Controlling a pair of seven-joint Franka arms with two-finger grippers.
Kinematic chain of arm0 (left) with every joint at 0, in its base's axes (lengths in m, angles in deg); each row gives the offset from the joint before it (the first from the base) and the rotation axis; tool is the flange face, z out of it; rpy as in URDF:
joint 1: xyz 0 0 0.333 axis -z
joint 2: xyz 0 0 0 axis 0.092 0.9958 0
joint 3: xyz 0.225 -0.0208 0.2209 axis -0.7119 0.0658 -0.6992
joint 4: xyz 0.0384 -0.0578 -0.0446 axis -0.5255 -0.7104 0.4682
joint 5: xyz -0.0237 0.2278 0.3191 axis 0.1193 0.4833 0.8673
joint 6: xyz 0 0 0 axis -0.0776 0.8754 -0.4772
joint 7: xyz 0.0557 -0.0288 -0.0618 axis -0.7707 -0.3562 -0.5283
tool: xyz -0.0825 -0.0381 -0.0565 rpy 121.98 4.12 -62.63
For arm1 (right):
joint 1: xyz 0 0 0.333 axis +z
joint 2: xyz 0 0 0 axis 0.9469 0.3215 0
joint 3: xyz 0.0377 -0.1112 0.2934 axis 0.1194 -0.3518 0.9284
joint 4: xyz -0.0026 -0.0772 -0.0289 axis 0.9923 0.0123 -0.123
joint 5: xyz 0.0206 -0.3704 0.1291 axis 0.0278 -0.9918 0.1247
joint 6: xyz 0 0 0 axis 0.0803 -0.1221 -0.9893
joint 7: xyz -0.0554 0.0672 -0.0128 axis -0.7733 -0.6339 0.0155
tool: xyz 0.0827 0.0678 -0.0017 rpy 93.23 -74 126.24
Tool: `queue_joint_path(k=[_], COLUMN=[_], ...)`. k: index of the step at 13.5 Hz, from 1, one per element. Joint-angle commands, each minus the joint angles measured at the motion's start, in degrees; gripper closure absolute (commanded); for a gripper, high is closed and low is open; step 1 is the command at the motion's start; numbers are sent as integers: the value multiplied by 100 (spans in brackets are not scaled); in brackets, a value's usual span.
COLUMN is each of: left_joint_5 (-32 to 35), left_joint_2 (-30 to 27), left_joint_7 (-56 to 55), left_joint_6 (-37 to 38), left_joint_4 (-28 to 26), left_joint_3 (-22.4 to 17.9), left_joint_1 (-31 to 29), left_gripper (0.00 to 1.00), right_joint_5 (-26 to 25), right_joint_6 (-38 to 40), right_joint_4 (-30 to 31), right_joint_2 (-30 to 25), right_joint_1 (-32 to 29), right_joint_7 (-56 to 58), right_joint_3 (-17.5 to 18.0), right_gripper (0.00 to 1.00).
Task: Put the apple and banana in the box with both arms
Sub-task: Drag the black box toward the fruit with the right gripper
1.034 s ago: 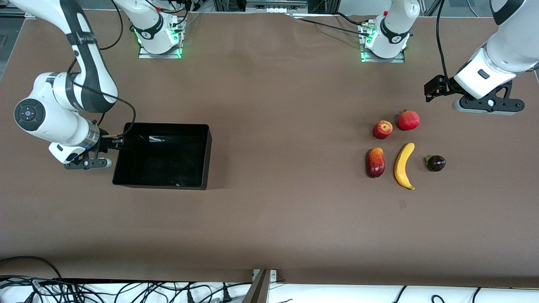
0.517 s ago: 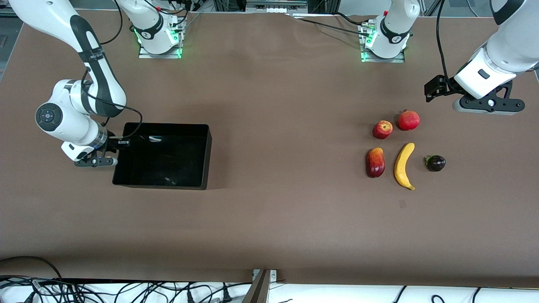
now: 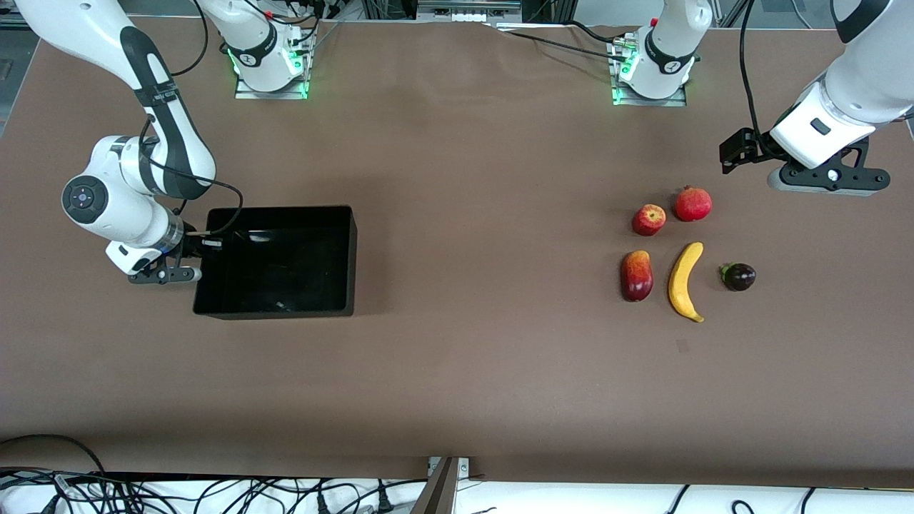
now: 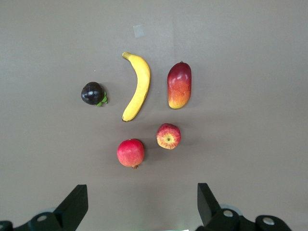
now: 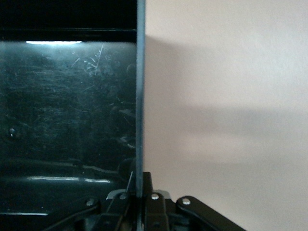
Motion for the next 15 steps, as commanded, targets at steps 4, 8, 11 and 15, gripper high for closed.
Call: queue_joint_path(k=[4,8,11,15], left_joint_5=[-155,-146,-146,-146], left_joint_2=[121,130,147,86], left_joint_7=[-54,-63,-54,113], left_joint_6=[191,340,411,762], left_joint_4=[267,258,250,381], left_joint_3=[-13,-13,-22,-83], left_joint_1=[23,14,-12,-117], left_gripper=[0,0,0,0], right_joint_5=[35,97,88,228], right_joint_6=[1652,2104,2051,1850], right_joint_4=[-1559,-2178,-2667,-3732], right_joint_2=[-104,194,737,1783], right_joint_1=[462,1596,2571,3592], right_joint_7=[-20,-1309,-2679,-4088], right_joint_3=[821,812,821,812], right_gripper=[100,100,100,100])
